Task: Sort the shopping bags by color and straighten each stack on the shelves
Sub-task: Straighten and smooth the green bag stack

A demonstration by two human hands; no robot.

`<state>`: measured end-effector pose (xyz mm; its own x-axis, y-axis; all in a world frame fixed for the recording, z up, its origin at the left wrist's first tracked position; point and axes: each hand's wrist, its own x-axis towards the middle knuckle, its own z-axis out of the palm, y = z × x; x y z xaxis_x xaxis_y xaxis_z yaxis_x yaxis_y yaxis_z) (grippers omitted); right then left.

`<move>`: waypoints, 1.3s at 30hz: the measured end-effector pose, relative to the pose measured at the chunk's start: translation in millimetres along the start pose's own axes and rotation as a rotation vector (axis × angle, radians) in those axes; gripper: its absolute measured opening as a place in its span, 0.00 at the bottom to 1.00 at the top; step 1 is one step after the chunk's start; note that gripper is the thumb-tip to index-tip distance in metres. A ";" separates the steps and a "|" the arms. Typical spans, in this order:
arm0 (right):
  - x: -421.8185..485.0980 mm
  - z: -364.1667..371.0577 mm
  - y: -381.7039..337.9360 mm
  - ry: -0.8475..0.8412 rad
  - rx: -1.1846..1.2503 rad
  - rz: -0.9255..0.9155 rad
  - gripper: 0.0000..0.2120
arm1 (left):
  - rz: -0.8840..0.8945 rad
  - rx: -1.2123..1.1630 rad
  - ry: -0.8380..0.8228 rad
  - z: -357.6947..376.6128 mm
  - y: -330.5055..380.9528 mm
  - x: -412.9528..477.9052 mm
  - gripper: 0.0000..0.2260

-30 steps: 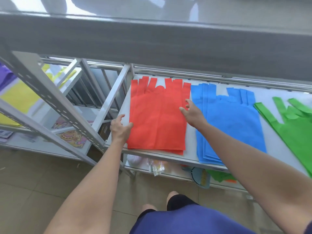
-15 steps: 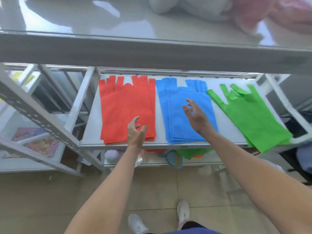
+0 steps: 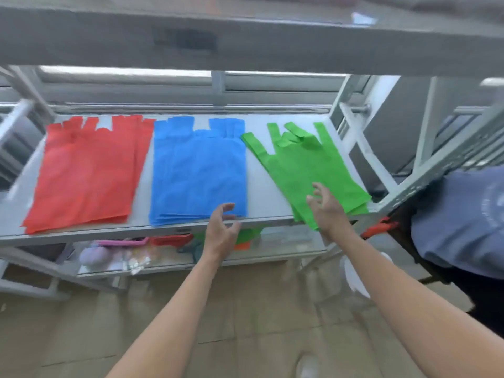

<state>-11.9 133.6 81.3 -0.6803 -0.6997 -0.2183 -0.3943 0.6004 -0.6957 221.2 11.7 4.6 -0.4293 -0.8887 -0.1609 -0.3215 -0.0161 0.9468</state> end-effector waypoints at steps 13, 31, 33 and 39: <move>137.0 -107.9 83.6 -0.265 -0.281 -0.054 0.29 | -0.116 0.199 0.135 163.3 56.7 20.4 0.18; 309.0 -39.4 78.2 -0.026 -0.371 -0.046 0.45 | -0.399 0.427 0.288 197.3 85.3 220.0 0.37; 312.3 -42.5 76.4 -0.056 -0.293 -0.040 0.39 | -0.404 0.345 0.218 187.5 82.0 228.6 0.29; 292.0 -61.3 74.1 -0.181 -0.012 -0.004 0.38 | -0.319 0.048 0.177 179.5 76.3 209.8 0.10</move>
<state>-277.6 -2.5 7.9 -0.5569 -0.7597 -0.3358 -0.4047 0.6012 -0.6891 -44.9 -93.7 -7.0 -0.1497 -0.9081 -0.3910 -0.4563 -0.2874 0.8422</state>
